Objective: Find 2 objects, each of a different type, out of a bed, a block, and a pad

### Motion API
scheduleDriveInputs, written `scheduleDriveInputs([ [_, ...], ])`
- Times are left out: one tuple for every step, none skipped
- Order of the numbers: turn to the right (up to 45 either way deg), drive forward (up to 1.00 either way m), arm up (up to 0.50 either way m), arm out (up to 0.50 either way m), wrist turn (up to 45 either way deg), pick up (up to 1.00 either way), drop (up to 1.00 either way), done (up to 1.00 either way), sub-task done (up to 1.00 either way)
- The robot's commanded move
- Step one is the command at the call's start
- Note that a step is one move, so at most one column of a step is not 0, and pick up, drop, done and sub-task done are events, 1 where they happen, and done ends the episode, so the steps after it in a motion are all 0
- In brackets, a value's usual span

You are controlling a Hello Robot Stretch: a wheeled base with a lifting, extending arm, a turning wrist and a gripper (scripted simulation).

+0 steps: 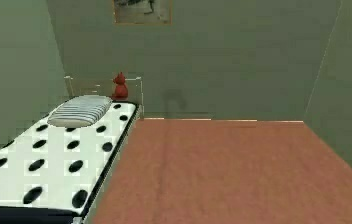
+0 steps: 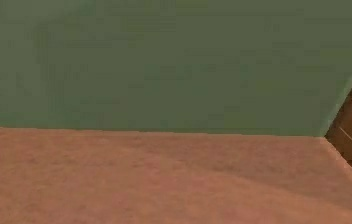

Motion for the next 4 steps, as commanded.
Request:
scheduleDriveInputs([
  [0.0, 0.30, 0.00, 0.00, 0.0, 0.00, 0.00, 0.00, 0.00],
  [-33.0, 0.00, 0.00, 0.00, 0.0, 0.00, 0.00, 0.00, 0.00],
  [0.0, 0.00, 0.00, 0.00, 0.0, 0.00, 0.00, 0.00, 1.00],
  [-45.0, 0.00, 0.00, 0.00, 0.0, 0.00, 0.00, 0.00, 0.00],
])
